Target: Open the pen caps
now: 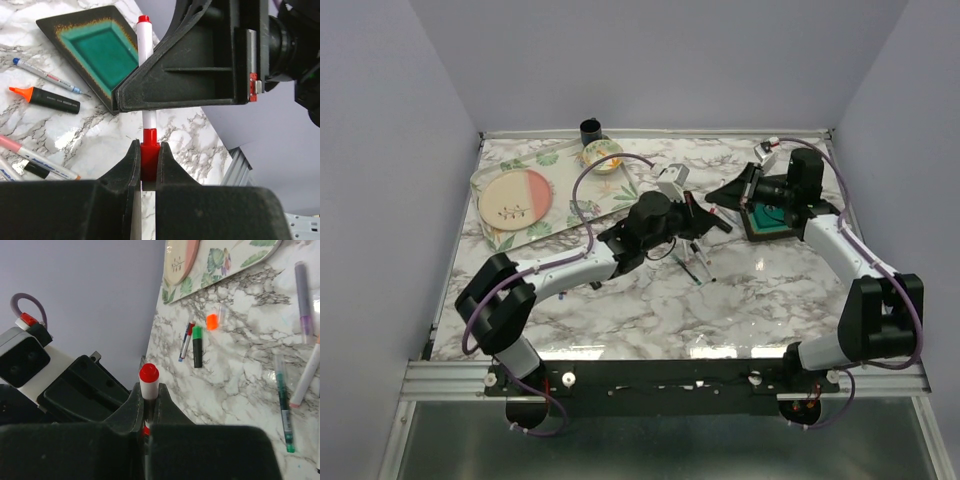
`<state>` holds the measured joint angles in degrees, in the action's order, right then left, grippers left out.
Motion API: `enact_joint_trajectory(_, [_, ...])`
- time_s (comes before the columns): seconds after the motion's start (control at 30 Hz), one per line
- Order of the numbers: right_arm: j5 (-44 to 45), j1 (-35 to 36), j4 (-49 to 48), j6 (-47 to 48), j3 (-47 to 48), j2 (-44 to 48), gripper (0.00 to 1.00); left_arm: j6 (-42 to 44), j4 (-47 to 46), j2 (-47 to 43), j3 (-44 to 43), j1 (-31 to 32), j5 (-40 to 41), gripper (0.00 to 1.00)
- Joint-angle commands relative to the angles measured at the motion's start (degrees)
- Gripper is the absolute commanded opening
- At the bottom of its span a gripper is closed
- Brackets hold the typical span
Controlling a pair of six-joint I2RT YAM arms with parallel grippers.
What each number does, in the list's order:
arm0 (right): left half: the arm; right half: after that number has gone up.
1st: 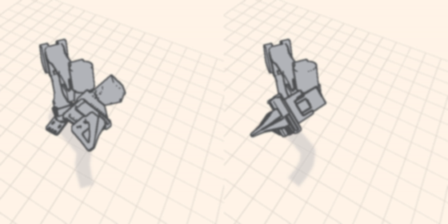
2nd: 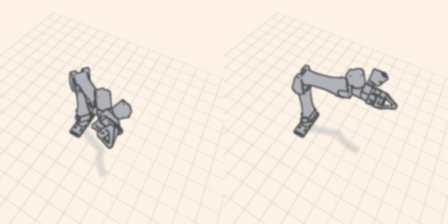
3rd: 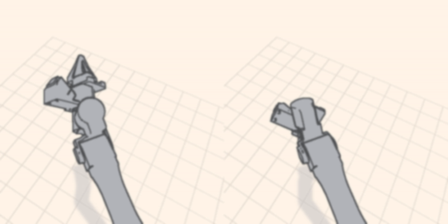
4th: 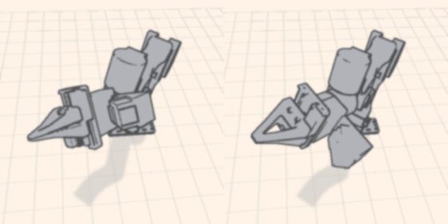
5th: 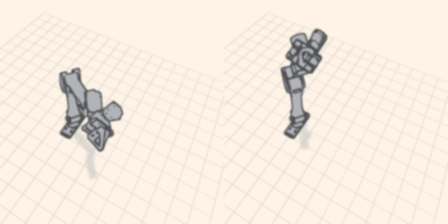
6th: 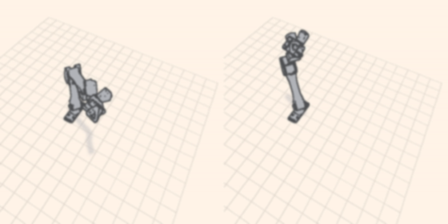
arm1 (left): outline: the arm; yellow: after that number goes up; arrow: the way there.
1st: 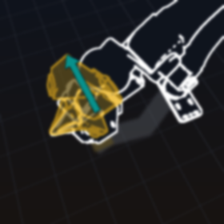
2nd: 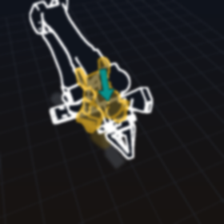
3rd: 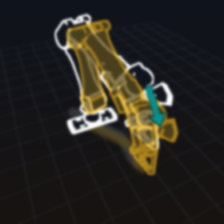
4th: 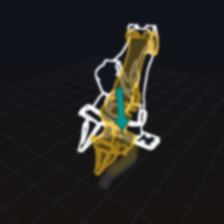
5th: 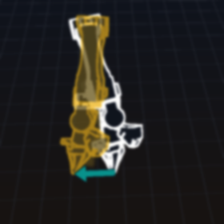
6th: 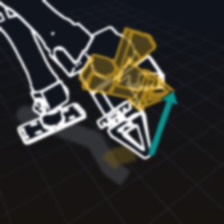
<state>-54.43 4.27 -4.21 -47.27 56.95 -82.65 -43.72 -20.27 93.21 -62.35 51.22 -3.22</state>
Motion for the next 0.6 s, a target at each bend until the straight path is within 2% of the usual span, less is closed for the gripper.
enact_joint_trajectory(0.0, [22.3, -7.4, -10.0, -2.4, 7.2, -2.9, 0.0, 0.9, 14.3, -7.1, 11.1, 2.0, -6.4, 0.0])
enact_joint_trajectory(0.4, [28.0, -9.7, -11.0, -1.2, 4.5, -2.7, 0.0, 2.5, 17.4, -11.5, 15.8, 1.4, -7.4, 0.0])
enact_joint_trajectory(0.57, [30.5, -11.4, -12.5, -2.8, 3.7, -2.7, 0.0, 1.9, 16.8, -11.6, 17.3, 1.4, -11.0, 0.0])
